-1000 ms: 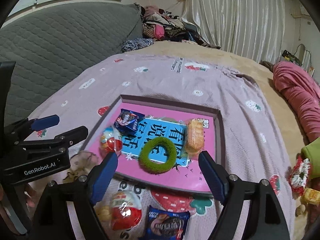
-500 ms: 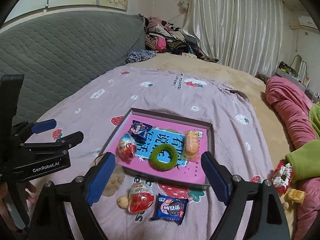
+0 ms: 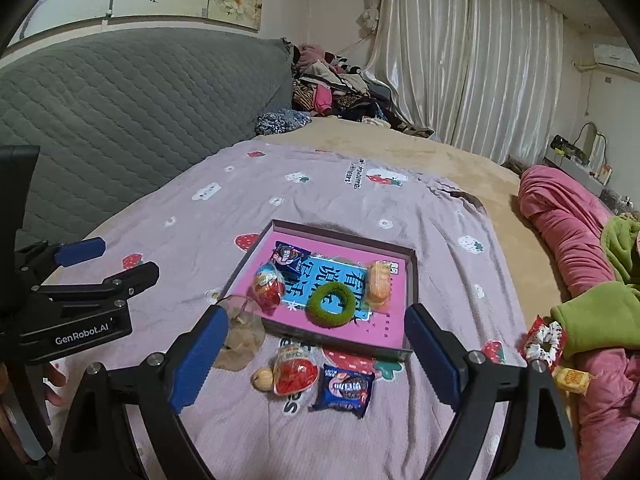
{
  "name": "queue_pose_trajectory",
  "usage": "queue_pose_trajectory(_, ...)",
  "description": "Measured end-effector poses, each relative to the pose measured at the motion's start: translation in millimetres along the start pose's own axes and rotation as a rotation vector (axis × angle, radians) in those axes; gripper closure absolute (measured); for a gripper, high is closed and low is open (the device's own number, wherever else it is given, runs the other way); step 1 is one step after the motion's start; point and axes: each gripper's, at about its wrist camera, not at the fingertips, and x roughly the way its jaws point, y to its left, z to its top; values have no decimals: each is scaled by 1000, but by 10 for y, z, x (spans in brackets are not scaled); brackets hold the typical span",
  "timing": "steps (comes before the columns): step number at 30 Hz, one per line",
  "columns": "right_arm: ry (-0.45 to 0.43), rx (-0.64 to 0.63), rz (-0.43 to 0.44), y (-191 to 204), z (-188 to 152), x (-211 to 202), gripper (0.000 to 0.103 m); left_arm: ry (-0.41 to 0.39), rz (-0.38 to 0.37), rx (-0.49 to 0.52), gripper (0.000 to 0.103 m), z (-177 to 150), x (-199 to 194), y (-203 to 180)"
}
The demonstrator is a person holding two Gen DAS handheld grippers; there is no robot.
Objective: Organize objects
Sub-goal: 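Withdraw both open tools back from the tray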
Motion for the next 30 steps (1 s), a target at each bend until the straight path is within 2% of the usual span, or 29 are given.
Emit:
queue_pose_trajectory(16,-35,-23,-10,192,-212,-519,10,-40,-11,11,22,-296,-614,15)
queue_pose_trajectory(30,-19,-37,-19,311,-500,-640,9,-35,-31,27,22,-576,-737,12)
